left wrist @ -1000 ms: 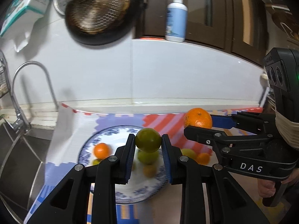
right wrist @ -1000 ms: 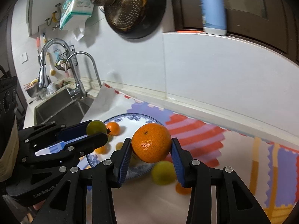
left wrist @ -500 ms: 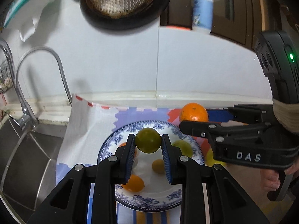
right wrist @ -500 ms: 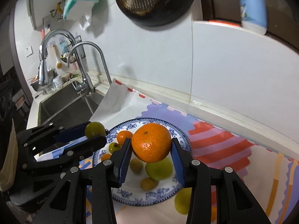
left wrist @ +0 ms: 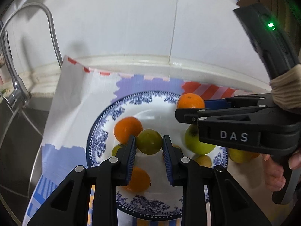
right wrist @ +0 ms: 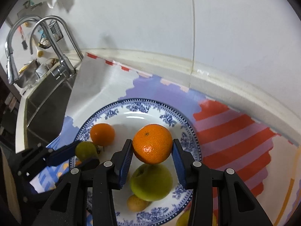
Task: Organize fruits
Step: 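Carry both fruits to the plate and open both tools to release them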
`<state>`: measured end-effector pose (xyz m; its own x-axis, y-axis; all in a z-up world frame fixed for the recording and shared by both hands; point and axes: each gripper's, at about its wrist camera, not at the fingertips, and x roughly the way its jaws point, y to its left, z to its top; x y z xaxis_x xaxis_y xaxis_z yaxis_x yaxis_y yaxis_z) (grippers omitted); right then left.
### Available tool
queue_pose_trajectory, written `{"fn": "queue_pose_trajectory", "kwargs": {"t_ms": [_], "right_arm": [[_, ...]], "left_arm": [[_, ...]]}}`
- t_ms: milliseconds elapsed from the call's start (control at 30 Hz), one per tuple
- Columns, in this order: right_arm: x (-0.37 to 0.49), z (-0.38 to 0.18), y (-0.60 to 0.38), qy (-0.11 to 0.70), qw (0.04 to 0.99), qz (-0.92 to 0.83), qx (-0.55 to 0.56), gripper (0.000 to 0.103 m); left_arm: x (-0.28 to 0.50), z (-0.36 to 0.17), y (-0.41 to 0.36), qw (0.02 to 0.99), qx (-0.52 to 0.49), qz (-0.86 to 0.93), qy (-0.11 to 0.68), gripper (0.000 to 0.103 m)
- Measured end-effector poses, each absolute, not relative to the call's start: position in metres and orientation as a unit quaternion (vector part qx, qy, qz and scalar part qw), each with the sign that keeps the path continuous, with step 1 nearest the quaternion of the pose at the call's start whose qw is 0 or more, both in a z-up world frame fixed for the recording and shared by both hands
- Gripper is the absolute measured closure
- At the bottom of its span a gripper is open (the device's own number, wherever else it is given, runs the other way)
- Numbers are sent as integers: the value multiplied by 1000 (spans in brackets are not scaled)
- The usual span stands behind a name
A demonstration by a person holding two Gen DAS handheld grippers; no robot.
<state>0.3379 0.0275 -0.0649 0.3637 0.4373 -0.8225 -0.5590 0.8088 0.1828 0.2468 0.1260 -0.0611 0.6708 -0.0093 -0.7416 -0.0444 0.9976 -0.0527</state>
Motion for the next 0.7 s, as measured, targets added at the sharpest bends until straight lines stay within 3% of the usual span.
{"fn": "queue_pose_trajectory", "kwargs": {"t_ms": [433, 700], "right_arm": [[345, -81, 34, 498, 812, 299, -65, 60], [343, -83, 37, 496, 812, 301, -73, 60]], "left_arm": [[252, -70, 131, 908, -47, 17, 416, 74], [240, -48, 140, 918, -44, 45, 392, 62]]}}
